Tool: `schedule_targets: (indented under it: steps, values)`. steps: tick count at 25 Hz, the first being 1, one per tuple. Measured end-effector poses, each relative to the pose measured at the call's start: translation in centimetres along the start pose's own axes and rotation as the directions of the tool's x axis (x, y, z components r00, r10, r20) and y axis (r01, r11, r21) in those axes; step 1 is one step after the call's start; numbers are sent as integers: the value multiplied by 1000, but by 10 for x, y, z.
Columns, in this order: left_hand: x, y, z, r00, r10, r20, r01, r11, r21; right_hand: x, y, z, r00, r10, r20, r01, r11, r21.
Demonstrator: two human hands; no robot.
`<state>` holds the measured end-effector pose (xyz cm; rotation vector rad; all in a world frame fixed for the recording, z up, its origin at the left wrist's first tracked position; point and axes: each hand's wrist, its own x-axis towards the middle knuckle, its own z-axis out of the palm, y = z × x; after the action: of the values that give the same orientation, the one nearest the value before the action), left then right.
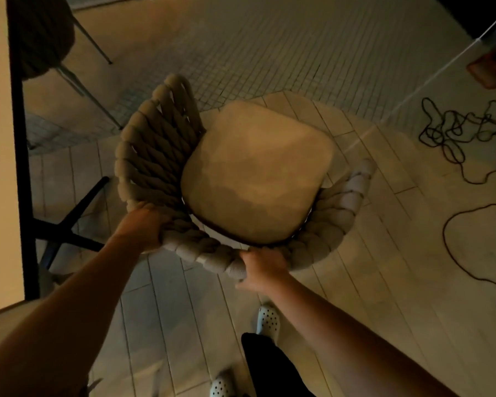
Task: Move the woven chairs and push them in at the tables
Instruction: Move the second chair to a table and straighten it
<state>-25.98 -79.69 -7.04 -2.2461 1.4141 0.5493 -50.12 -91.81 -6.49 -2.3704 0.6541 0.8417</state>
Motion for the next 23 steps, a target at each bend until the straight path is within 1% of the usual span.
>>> schedule_targets:
  steps: [1,2,4,6,9,11,12,14,17,20,23]
  values:
    - [-5,4,3,1000,-14,5,14,1000,-9,-3,-1,12,988,-21,-156,12,998,-59]
    - [-9,6,3,1000,-20,0,20,1000,-10,-7,2,18,971,-22,-238,0,996,-93]
    - [-28,18,10,999,-30,-20,30,1000,-7,-19,10,29,963,-29,-267,-1,994,-109]
    - [-53,39,20,998,-44,-44,41,998,-48,-37,17,42,960,-6,-281,-37,989,-146]
    - [-102,74,40,998,-55,12,56,994,-90,-71,21,65,971,78,-228,-120,978,-173]
    - [-130,92,53,996,-54,64,63,987,-145,-92,19,78,972,140,-190,-169,975,-145]
    - [-143,101,61,996,-37,85,52,983,-176,-103,17,86,971,147,-188,-172,977,-127]
    - [-168,116,81,994,20,112,4,977,-213,-122,13,106,984,87,-154,-106,987,-120]
    - [-195,128,113,984,93,151,-58,973,-223,-140,14,130,996,-34,-79,17,979,-204]
    - [-195,131,127,964,113,241,-49,966,-255,-134,24,125,994,-105,12,105,967,-232]
    - [-178,131,116,950,112,290,-41,970,-239,-118,35,109,983,-161,84,177,950,-256]
